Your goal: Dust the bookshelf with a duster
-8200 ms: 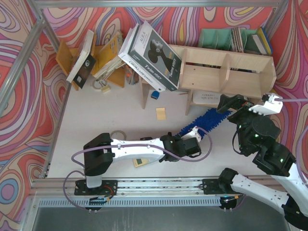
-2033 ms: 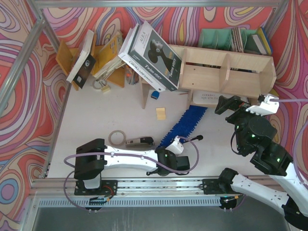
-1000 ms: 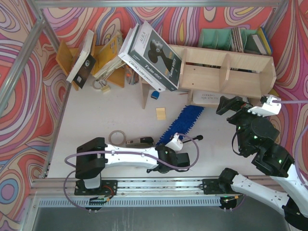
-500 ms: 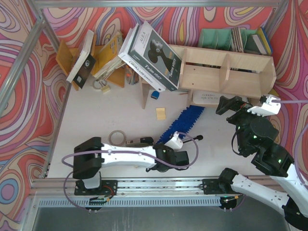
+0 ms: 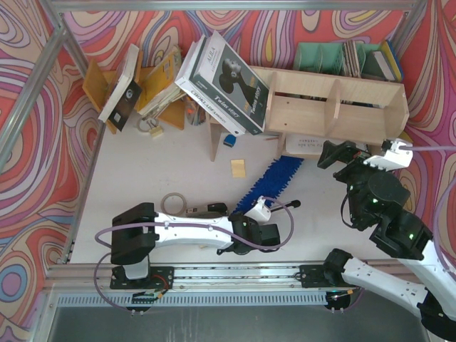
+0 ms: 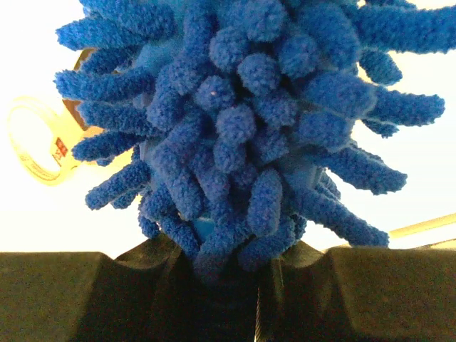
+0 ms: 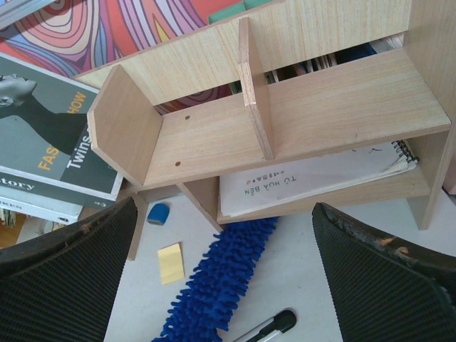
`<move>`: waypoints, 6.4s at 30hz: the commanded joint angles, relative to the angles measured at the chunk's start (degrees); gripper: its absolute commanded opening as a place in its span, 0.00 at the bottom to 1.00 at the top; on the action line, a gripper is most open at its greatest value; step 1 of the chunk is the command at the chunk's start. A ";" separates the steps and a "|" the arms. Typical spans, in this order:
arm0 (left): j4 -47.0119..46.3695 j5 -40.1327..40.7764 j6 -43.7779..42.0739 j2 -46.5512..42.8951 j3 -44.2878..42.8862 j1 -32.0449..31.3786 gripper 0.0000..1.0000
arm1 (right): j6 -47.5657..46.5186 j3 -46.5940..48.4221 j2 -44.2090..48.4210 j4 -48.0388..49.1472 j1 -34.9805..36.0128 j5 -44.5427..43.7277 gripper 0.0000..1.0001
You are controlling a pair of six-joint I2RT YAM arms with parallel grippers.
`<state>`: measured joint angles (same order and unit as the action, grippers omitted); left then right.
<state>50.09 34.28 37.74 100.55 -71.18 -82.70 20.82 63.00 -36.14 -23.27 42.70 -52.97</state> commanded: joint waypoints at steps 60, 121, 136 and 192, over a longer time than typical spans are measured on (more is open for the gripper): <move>1.72 5.19 -4.98 -5.43 0.61 0.12 0.00 | -27.76 -17.98 8.18 23.07 0.01 8.24 0.99; -2.76 13.27 2.98 -31.88 21.17 -12.18 0.00 | -27.83 -18.44 9.43 24.28 -0.01 9.28 0.99; -15.53 15.90 -4.09 -24.33 27.03 -12.92 0.00 | -27.69 -18.34 8.95 24.23 -0.03 9.18 0.99; 8.68 12.58 27.97 -35.56 26.70 -17.04 0.00 | -26.95 -18.37 8.13 24.24 0.00 8.94 0.99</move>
<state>64.42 44.95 69.41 65.39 -45.58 -102.89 -6.24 44.49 -28.58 0.19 42.70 -43.44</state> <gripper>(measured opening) 0.342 0.986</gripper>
